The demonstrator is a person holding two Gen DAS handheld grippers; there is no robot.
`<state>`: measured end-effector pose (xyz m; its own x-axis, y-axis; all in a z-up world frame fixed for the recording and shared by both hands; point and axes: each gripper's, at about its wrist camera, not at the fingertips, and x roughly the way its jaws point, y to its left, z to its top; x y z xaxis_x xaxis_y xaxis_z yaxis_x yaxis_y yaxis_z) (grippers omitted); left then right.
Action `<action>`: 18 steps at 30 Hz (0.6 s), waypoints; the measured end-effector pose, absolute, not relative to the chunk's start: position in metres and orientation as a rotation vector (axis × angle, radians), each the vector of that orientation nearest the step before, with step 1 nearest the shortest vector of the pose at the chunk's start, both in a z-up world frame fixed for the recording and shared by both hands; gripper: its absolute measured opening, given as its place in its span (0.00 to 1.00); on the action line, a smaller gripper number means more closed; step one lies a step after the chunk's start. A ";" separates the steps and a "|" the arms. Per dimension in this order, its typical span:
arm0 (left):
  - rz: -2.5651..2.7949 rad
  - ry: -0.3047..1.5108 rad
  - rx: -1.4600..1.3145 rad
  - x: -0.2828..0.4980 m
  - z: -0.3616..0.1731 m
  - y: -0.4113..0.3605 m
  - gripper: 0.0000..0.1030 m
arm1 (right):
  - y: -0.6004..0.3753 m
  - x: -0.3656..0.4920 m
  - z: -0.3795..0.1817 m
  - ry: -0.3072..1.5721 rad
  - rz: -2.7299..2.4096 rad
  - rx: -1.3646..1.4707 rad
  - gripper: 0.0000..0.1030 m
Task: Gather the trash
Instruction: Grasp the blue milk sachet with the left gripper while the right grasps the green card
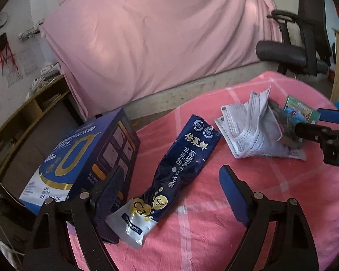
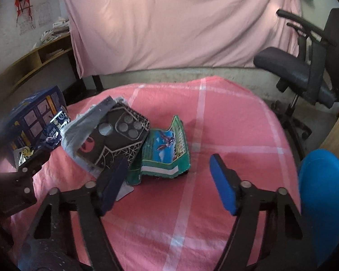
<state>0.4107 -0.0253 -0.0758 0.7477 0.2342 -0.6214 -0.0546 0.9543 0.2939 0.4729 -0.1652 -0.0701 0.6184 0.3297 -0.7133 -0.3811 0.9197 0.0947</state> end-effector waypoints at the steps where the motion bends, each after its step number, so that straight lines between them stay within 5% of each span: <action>1: 0.157 0.717 0.277 0.412 -0.078 -0.025 0.79 | -0.166 0.474 -0.070 0.814 0.416 -0.061 0.85; 4: 0.139 0.736 0.307 0.414 -0.085 -0.025 0.76 | -0.169 0.475 -0.072 0.824 0.429 -0.038 0.71; 6: 0.111 0.772 0.307 0.418 -0.089 -0.028 0.49 | -0.171 0.475 -0.072 0.827 0.435 -0.025 0.64; 8: 0.108 0.802 0.312 0.422 -0.094 -0.029 0.48 | -0.173 0.474 -0.071 0.823 0.442 -0.014 0.57; 18: 0.121 0.785 0.270 0.416 -0.089 -0.018 0.06 | -0.174 0.464 -0.065 0.796 0.455 -0.001 0.51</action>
<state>0.4163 -0.0177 -0.0887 0.7029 0.2069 -0.6806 -0.0071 0.9588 0.2841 0.4644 -0.1745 -0.0651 0.6081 0.3938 -0.6893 -0.3946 0.9034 0.1679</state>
